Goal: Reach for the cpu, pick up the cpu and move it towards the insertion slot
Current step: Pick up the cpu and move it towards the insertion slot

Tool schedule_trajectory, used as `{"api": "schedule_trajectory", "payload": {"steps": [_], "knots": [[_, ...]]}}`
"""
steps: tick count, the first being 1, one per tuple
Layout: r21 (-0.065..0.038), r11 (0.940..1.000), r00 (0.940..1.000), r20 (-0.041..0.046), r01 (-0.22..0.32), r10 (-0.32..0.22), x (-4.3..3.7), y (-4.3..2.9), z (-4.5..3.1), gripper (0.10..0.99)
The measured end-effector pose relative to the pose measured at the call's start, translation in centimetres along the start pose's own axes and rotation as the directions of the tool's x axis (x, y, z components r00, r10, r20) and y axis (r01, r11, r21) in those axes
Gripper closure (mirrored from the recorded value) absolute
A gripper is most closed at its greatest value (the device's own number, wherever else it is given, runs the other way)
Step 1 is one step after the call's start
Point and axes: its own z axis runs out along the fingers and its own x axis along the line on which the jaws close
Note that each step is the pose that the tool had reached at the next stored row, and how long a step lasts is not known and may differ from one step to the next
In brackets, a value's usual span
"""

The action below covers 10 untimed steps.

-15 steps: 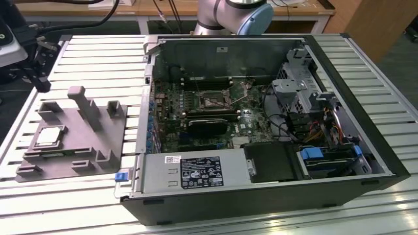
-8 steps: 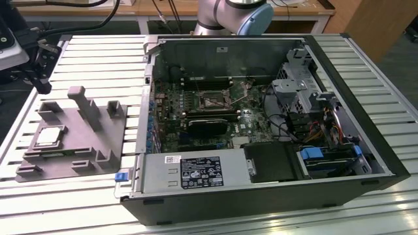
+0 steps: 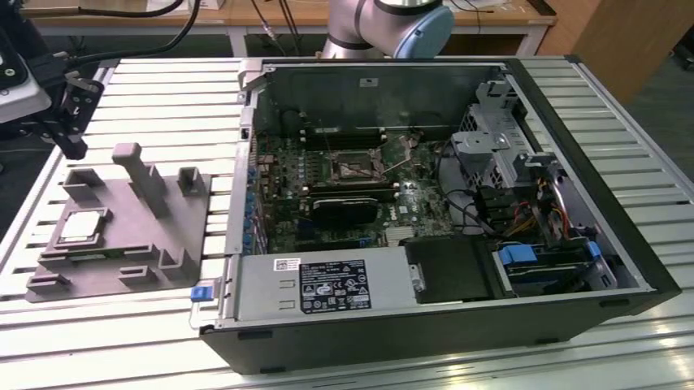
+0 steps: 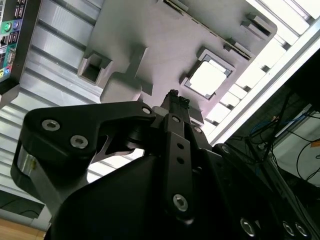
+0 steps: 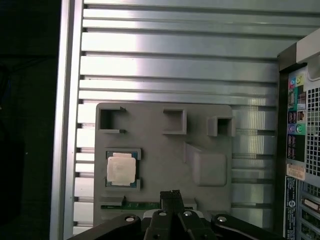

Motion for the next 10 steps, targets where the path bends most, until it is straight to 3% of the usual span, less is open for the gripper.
{"api": "schedule_trajectory", "payload": {"steps": [10], "knots": [[0.0,1.0,1.0,0.0001,0.0,0.0,0.04,-0.02,0.65,0.98]]}}
